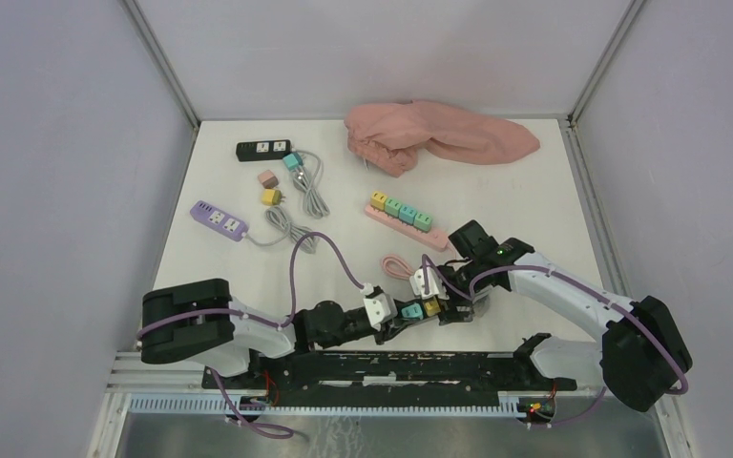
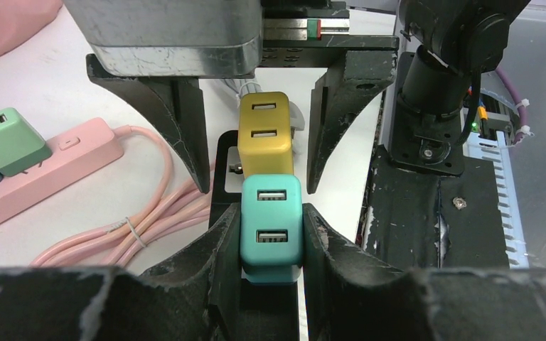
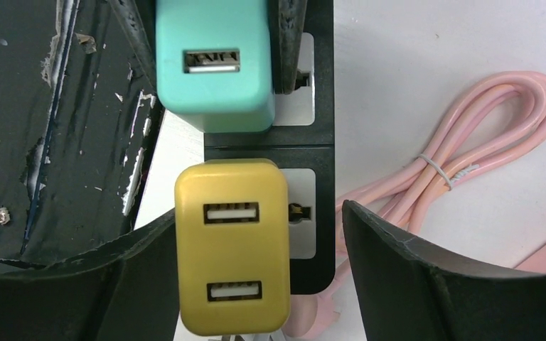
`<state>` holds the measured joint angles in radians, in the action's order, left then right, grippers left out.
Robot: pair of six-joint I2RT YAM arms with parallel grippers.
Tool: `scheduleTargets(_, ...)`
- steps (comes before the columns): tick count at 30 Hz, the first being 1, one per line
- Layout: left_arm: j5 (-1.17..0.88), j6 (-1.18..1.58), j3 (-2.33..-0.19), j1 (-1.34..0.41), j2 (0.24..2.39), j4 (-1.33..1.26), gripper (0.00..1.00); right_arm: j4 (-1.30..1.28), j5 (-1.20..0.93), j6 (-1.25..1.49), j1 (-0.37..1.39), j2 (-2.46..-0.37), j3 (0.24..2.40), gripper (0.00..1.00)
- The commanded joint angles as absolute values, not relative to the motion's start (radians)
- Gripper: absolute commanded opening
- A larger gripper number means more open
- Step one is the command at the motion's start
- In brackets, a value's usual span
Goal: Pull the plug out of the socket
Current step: Remove the plug from the socket.
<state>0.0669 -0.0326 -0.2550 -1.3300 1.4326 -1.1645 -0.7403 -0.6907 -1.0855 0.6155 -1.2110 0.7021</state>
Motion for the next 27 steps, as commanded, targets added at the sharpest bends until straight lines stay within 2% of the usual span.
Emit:
scheduleTargets(1, 0.043, -0.002, -0.265, -1.325, 1.395, -1.325, 0.03, -0.738, -0.739, -1.079, 0.625, -1.199, 0.719, 0.78)
scheduleTargets(7, 0.042, 0.001, -0.264, -1.325, 1.401, -1.332, 0.03, -0.765, -0.771, -1.084, 0.626, -1.195, 0.739, 0.64)
scheduleTargets(12, 0.051, 0.003, -0.264, -1.321, 1.405, -1.323, 0.03, -0.805, -0.79, -1.099, 0.627, -1.193, 0.757, 0.33)
scheduleTargets(19, 0.132, 0.09, -0.289, -1.295, 1.383, -1.229, 0.03, -0.851, -0.776, -1.054, 0.626, -1.199, 0.795, 0.04)
scheduleTargets(23, 0.201, 0.199, -0.282, -1.242, 1.349, -1.224, 0.03, -0.857, -0.77, -1.04, 0.637, -1.212, 0.802, 0.0)
scheduleTargets(27, 0.172, 0.11, -0.296, -1.232, 1.309, -1.132, 0.03, -0.859, -0.761, -1.019, 0.637, -1.22, 0.817, 0.0)
